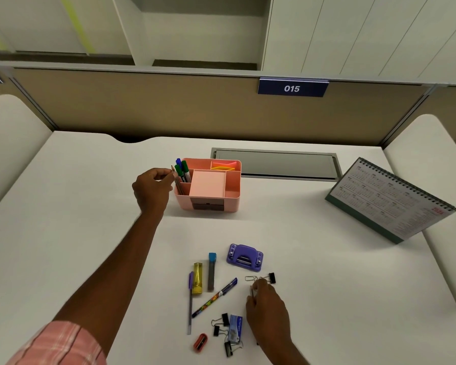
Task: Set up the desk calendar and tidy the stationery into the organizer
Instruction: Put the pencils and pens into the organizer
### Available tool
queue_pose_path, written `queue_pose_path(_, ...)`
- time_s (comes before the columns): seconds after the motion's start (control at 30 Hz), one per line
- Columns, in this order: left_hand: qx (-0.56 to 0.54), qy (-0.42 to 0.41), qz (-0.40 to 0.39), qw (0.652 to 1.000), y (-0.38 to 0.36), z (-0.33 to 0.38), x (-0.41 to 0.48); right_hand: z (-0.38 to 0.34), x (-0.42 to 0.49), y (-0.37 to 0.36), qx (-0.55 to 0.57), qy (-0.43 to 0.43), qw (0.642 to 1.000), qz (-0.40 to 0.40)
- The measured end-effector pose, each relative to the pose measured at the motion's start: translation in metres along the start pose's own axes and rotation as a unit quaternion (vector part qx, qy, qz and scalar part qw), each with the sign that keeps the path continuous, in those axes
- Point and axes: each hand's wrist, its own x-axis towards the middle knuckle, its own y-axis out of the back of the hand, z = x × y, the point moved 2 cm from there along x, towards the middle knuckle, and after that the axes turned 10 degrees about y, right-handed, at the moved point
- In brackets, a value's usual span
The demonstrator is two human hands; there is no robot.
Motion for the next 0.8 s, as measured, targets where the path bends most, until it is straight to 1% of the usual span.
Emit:
queue_pose_path(0.37, -0.019, 0.028, 0.011, 0.999, -0.003, -0.008, 0.003, 0.001, -0.001, 0.002, 0.019, -0.005, 1.0, 0.007)
queue_pose_path(0.47, -0.022, 0.025, 0.024, 0.999, -0.001, -0.009, -0.011, 0.003, -0.001, 0.004, 0.033, -0.01, 0.999, 0.011)
queue_pose_path(0.53, -0.042, 0.024, 0.001, 0.999, 0.001, -0.008, -0.034, 0.005, 0.0, 0.008, 0.053, -0.013, 0.998, 0.02)
queue_pose_path(0.6, -0.083, 0.039, -0.07, 0.993, 0.006, -0.008, -0.068, 0.004, 0.002, 0.014, 0.08, -0.011, 0.996, 0.031)
queue_pose_path(0.67, -0.096, 0.066, -0.189, 0.975, 0.013, -0.009, -0.104, 0.001, 0.005, 0.025, 0.112, 0.007, 0.992, 0.053)
queue_pose_path(0.73, -0.076, 0.101, -0.327, 0.937, 0.013, -0.014, -0.137, -0.005, 0.008, 0.04, 0.17, 0.031, 0.981, 0.083)
queue_pose_path(0.8, -0.051, 0.115, -0.427, 0.895, 0.012, -0.02, -0.164, -0.014, 0.011, 0.057, 0.229, 0.057, 0.965, 0.111)
